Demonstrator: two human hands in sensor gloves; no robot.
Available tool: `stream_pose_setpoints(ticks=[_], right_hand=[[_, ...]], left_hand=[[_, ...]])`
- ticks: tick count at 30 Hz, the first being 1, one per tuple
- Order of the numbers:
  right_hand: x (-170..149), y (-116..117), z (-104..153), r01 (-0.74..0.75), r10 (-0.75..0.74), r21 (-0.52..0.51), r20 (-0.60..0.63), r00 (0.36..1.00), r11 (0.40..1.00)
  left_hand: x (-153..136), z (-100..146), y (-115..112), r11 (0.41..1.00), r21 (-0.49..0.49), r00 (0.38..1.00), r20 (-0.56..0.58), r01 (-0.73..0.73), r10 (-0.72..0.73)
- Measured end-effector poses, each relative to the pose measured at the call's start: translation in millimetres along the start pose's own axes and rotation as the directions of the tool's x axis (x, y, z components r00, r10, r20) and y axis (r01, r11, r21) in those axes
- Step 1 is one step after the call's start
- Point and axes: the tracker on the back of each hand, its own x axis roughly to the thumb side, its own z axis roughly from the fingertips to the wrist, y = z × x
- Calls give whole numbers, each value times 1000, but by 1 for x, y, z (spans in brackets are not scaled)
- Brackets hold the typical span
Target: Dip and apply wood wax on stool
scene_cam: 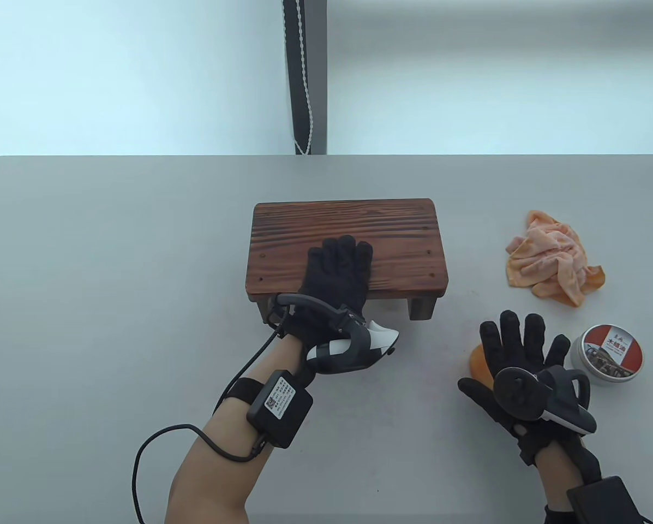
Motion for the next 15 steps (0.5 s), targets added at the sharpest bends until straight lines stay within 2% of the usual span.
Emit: stream_pose_setpoints(ticks=[5,15], right_hand=[[-2,-1,1,13,-13,-4,0,1000,1000],[-3,-1,1,19,-19,6,-2,1000,1000]], left_hand=[[14,3,-14,999,-29,1000,24,14,-13],[33,22,-18,998,-11,998,12,58,-58]])
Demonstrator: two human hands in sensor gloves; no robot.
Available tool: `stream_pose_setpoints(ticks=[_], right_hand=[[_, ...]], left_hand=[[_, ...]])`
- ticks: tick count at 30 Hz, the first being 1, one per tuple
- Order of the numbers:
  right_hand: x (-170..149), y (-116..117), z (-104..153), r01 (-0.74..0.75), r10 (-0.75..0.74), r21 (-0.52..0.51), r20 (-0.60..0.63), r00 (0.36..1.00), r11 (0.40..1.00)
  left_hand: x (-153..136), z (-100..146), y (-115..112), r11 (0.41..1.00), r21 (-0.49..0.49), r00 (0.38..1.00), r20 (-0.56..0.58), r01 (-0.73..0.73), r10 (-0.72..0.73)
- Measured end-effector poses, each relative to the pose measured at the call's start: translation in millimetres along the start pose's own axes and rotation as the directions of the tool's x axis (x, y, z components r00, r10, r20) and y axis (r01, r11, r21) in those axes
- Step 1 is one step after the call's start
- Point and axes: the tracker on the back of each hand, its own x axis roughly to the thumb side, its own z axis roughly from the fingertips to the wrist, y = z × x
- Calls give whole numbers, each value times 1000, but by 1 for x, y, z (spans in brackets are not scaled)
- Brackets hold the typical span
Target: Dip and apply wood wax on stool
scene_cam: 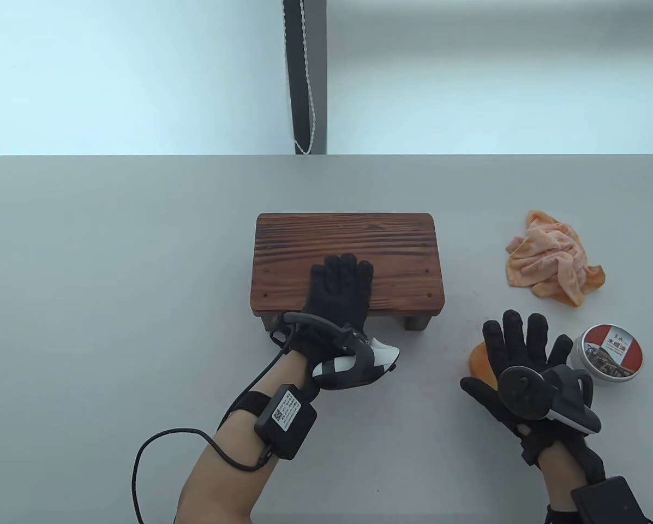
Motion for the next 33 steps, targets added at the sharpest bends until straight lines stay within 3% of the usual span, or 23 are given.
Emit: stream_pose_setpoints(ticks=[3,6,9,12,14,18,22,27,33], right_hand=[[1,0,0,-4,4,1,2,1000,1000],[2,-1,1,-4,4,-6,5,1000,1000],[1,-1,1,2,-2,-10,5,1000,1000],[0,-1,1,9,-9,-4,4,1000,1000],[0,-2,1,14,-14,-3,5,1000,1000],[0,-3,2,18,-18,-13,7,1000,1000],[-1,-3,2,26,-26,-11,8,1000,1000],[-1,-2,1,29,-29,-5,13,999,1000],[3,-1,-3,33,-34,25,27,999,999]], left_hand=[[-1,-1,-1,999,-42,1000,-20,-18,17],[-2,1,-2,986,-151,997,-27,-77,74],[-24,8,15,960,-245,990,4,-134,139],[-63,23,36,946,-178,956,62,-270,285],[-87,36,46,949,-131,953,65,-286,296],[-129,67,53,930,-170,940,47,-325,337],[-150,107,46,906,-232,935,-56,-354,351],[-145,141,23,853,-244,885,-185,-462,427],[-123,159,-6,791,-337,859,-174,-511,481]])
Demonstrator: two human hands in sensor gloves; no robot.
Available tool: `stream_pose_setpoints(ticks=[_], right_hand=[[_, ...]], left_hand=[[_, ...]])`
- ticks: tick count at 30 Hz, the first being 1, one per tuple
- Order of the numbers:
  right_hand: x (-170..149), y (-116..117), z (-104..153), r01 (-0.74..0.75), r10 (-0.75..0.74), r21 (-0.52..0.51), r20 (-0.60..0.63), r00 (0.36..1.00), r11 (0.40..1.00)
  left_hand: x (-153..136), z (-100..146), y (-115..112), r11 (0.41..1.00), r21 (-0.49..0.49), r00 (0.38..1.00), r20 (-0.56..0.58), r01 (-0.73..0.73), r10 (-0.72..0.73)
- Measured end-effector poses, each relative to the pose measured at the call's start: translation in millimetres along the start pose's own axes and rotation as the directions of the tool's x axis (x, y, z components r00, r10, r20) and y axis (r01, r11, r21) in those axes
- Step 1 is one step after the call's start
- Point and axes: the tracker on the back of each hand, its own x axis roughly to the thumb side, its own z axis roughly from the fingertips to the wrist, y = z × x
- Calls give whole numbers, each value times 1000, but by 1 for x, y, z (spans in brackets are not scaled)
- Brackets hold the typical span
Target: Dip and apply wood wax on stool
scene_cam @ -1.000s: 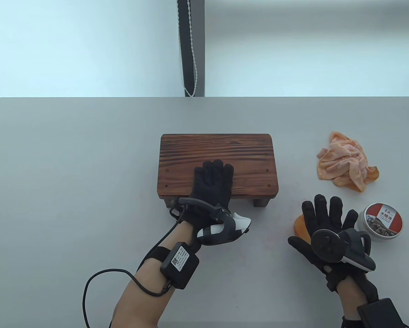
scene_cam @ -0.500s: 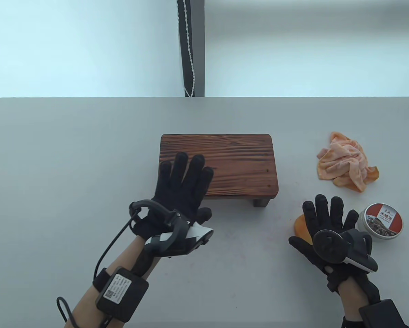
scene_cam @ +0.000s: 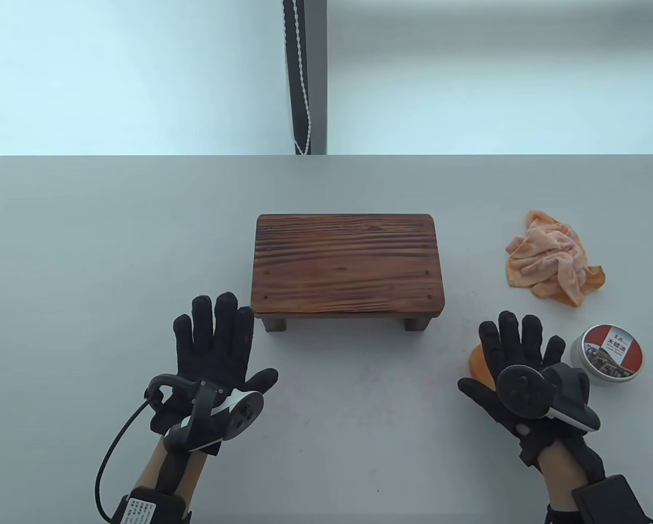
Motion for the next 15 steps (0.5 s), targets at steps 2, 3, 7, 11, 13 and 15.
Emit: stream_pose_setpoints(ticks=[2,3,7,11,13,15], right_hand=[[3,-6,0,12,-11,-23,19,1000,1000],[4,-12,0,22,-21,-45,34,999,999],[1,-50,-13,21,-21,-115,-1,1000,993],[-16,-97,-41,-5,-3,-107,-75,997,994],[-33,-120,-65,-35,24,-72,-143,989,997],[-50,-132,-89,-25,23,-6,-205,978,1000]], left_hand=[[1,-2,-4,999,14,999,22,-34,34],[2,-2,-6,999,12,999,32,-44,43],[6,-2,-11,997,-51,997,48,-64,67],[5,-1,-13,994,-55,994,65,-90,93],[2,-1,-14,992,-71,993,55,-100,104],[-1,-1,-15,992,-88,994,45,-93,97]])
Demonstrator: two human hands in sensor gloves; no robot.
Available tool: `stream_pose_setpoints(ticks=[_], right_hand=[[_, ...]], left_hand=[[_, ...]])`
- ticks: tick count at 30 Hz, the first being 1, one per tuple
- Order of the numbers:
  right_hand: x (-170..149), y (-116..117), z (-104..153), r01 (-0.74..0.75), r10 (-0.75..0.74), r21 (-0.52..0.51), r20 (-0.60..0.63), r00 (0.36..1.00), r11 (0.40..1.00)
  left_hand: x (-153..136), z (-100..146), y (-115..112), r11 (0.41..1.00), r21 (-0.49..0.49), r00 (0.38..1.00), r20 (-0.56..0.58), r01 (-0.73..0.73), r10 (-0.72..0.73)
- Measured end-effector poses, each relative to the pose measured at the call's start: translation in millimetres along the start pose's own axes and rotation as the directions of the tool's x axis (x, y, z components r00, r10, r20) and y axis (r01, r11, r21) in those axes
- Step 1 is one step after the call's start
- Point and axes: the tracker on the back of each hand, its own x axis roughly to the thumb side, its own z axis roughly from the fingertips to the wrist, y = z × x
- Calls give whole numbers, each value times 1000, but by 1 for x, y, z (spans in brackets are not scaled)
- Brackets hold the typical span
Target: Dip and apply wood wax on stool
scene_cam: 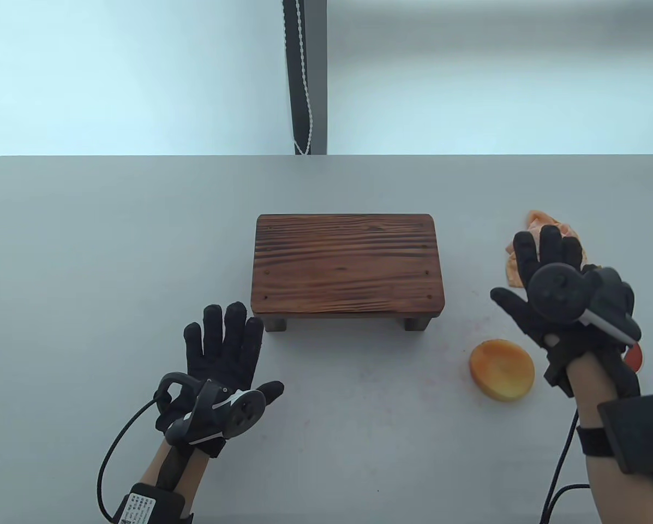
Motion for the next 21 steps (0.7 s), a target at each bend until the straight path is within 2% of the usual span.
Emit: stream_pose_setpoints(ticks=[2,4,6,8,11,16,19,21], right_hand=[[-13,-2,-24,-6,10,48,-78,997,999],[-27,7,-45,-10,30,123,-158,987,992],[-46,27,-64,-6,60,218,-240,969,976],[-61,50,-76,66,22,298,-282,959,952],[-76,78,-88,118,25,375,-354,935,919],[-89,111,-97,152,37,413,-415,909,898],[-83,119,-103,50,64,272,-394,917,961],[-77,119,-105,-36,137,254,-391,910,967]], left_hand=[[-3,0,-1,1000,-8,1000,-4,-13,13],[-5,-1,-3,999,-21,999,-13,-30,30],[-6,0,-4,999,-28,999,-16,-31,30],[-8,-1,-5,999,-27,999,-30,-37,36],[-12,-1,-5,999,-10,999,-35,-30,30],[-18,-1,-9,997,-44,996,-62,-68,66],[-21,-2,-10,996,-51,995,-72,-79,75],[-21,-2,-11,995,-51,995,-62,-84,81]])
